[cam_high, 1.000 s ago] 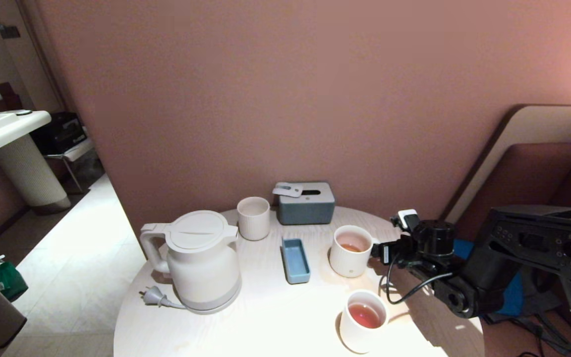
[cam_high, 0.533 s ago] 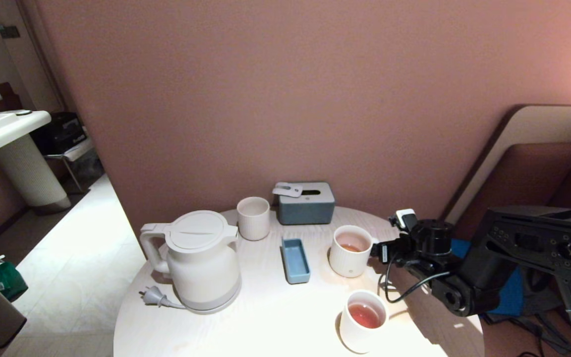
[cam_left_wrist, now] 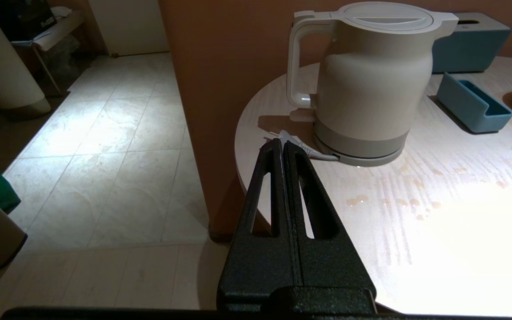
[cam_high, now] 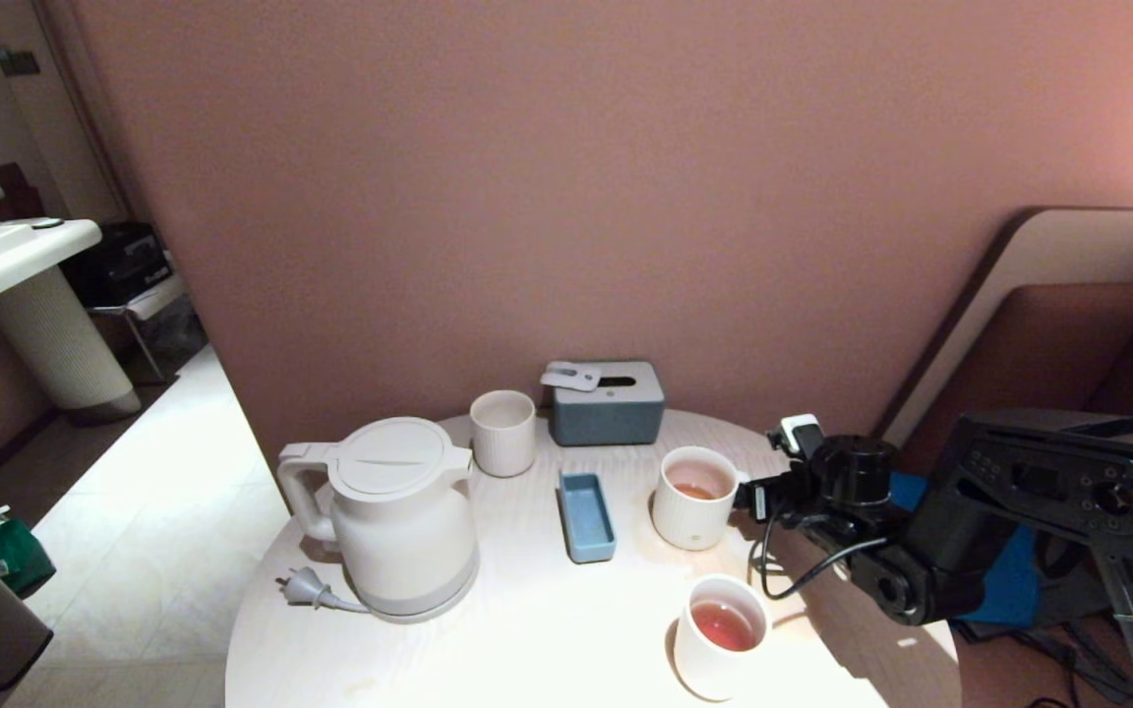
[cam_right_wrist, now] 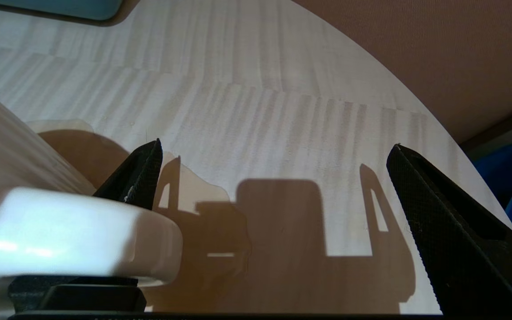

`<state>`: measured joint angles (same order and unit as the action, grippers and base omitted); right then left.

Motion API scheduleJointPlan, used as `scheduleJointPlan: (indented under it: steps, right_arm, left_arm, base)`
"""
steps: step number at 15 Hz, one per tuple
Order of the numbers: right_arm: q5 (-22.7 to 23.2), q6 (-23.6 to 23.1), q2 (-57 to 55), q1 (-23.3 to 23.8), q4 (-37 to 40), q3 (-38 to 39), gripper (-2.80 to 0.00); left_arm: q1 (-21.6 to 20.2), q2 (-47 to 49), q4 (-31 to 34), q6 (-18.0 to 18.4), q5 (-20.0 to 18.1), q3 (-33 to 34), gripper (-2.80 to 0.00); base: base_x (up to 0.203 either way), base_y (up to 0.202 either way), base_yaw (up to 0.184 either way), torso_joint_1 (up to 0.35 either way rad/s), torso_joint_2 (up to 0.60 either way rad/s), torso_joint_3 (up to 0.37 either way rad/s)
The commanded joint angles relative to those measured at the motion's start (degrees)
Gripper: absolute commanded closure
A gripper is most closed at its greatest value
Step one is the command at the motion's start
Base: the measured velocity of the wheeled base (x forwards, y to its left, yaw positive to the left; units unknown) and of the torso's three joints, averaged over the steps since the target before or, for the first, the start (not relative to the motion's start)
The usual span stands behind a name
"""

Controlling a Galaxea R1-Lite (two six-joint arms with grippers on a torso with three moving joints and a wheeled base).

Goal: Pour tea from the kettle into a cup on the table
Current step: Pick up the cup

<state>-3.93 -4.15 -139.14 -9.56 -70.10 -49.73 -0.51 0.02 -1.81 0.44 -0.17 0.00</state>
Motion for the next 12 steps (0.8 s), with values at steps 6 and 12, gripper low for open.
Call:
scheduleJointPlan:
  steps: [6,12]
  right_arm:
    - [-0.5,-1.0,-0.1,-0.6,-0.9,0.2,-2.8]
    - [-0.5,-1.1,0.2,-1.2,-0.9,0.2,-2.8]
  left_arm:
    - [0.0,0.0,0.0,0.0,0.0,0.0,0.0]
    - [0.0,0.1,0.0,0.0,0.0,0.0,0.0]
  base:
    - [0.0,0.0,0.0,0.0,0.0,0.0]
    - [0.0,0.0,0.0,0.0,0.0,0.0]
